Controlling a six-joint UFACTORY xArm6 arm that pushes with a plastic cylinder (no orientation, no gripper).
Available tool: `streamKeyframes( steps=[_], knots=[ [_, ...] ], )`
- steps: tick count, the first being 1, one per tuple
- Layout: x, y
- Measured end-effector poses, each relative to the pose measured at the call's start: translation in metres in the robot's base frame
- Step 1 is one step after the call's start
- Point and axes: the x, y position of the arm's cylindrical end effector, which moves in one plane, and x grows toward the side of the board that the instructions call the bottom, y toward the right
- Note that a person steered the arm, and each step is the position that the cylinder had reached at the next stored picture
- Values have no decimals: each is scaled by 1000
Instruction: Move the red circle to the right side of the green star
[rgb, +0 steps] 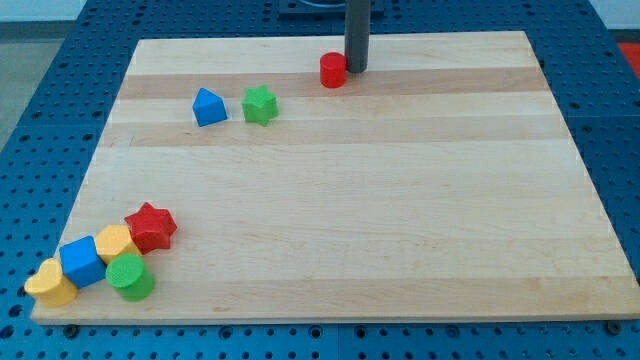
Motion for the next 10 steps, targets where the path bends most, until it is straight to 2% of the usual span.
streamKeyframes(
  steps=[4, 5, 8, 10],
  knots=[
    [-28, -6],
    [-23, -6],
    [-6, -75],
    [21, -95]
  ],
)
